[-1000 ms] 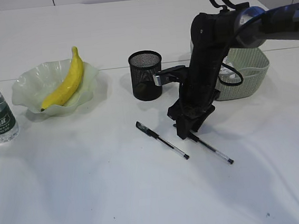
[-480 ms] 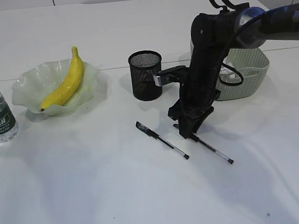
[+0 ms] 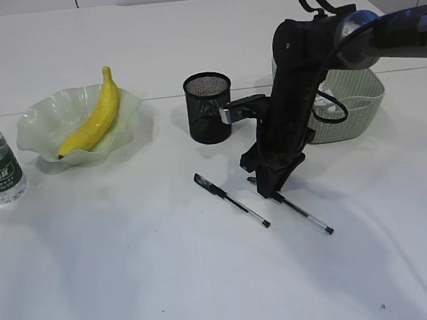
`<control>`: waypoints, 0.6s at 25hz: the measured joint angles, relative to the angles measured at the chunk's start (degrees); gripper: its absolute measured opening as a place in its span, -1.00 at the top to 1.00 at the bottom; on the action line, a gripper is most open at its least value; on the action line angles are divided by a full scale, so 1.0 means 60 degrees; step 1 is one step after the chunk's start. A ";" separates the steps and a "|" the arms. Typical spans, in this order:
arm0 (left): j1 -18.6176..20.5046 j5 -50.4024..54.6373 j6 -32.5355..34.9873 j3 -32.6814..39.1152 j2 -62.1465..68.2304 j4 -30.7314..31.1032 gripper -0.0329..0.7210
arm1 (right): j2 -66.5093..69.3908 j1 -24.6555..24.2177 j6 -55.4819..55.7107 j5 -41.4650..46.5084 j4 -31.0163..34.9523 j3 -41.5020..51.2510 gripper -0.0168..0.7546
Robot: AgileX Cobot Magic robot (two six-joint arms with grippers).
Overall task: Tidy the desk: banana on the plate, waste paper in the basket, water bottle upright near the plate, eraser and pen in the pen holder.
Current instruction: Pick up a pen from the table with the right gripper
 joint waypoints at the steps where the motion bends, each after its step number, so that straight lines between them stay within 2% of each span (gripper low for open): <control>1: 0.0000 0.0000 0.0000 0.0000 0.0000 0.0000 0.28 | 0.0000 0.0000 0.0000 0.0000 0.0000 0.0000 0.35; 6: 0.0000 0.0000 0.0000 0.0000 0.0000 0.0000 0.28 | 0.0000 0.0000 0.0000 0.0023 0.0000 0.0000 0.40; 10: 0.0000 0.0000 0.0000 0.0000 0.0000 0.0000 0.28 | 0.0000 0.0000 0.0000 0.0023 0.0000 0.0000 0.67; 15: 0.0000 0.0000 0.0000 0.0000 0.0000 0.0000 0.28 | 0.0000 0.0000 0.0000 0.0023 0.0000 0.0000 0.70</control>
